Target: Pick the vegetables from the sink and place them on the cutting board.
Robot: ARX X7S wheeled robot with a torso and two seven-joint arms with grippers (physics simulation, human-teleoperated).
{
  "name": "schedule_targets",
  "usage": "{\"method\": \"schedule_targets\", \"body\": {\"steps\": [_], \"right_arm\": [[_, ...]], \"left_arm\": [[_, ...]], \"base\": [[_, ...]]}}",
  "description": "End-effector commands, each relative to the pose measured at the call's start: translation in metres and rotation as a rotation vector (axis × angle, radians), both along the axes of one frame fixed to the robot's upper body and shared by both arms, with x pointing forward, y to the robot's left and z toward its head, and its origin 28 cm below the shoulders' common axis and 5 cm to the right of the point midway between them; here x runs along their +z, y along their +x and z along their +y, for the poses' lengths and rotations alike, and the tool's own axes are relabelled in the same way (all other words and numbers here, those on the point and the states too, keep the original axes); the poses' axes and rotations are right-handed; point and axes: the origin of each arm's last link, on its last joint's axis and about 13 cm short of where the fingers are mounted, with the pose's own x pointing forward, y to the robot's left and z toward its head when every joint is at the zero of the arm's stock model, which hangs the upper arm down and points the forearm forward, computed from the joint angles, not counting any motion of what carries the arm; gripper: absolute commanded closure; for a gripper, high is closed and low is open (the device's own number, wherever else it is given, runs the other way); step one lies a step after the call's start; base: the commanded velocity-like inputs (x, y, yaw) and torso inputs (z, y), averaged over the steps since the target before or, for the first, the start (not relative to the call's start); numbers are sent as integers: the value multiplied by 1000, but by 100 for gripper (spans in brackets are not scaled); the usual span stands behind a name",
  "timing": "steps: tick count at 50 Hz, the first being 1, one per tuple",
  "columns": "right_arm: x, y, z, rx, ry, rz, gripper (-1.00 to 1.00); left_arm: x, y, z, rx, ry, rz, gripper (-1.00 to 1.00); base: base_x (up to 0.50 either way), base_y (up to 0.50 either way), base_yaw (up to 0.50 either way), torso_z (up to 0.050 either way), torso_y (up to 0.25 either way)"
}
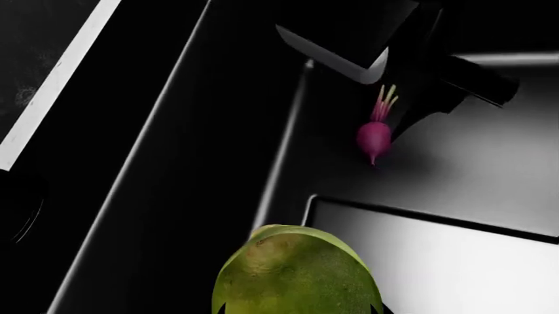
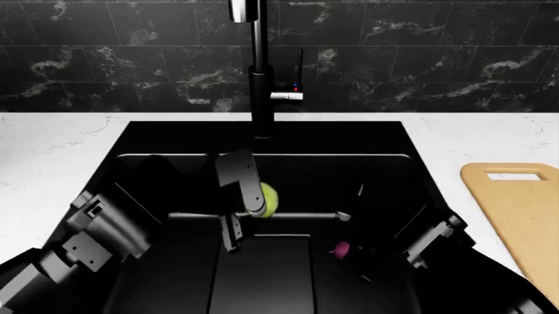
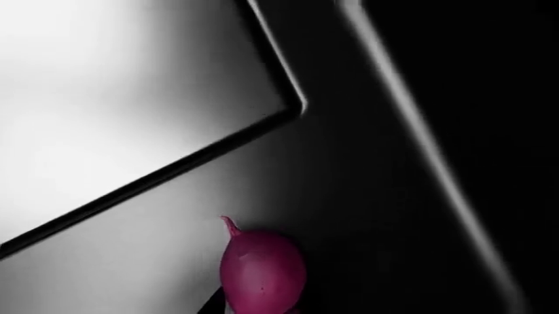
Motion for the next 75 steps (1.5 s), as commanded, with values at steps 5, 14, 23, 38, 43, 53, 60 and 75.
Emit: {"method": "schedule_targets", "body": {"steps": [5,14,23,38,43,53,60,75], "right_arm": [[79,11,0,22,51,-240,100],[117,7,5,34,101,-369,100],[132,2,11,64,130,-420,100],[166,-27,18,115,178,-524,100],[181,-35,16,106,188,-577,100],[191,-49,17,60,276,-665,100],[198,-56,16,-49,385,-779,100],[212,-109,28,-307,517,-1112,100]], "left_arm": [[9,-3,-1,-10,-40,-31,100],[11,-4,-2,-9,-55,-44,100],[11,-4,-3,-6,-65,-46,100],[16,2,-3,4,-141,-57,100],[18,0,-2,7,-152,-59,100],[42,-1,-5,20,-250,-150,100],[65,-10,-12,29,-334,-248,100],[107,-72,-27,208,-534,-688,100]], "base": [[0,0,0,0,0],[0,0,0,0,0],[0,0,0,0,0],[0,0,0,0,0],[0,0,0,0,242],[0,0,0,0,250],[0,0,0,0,250],[0,0,0,0,0]]}}
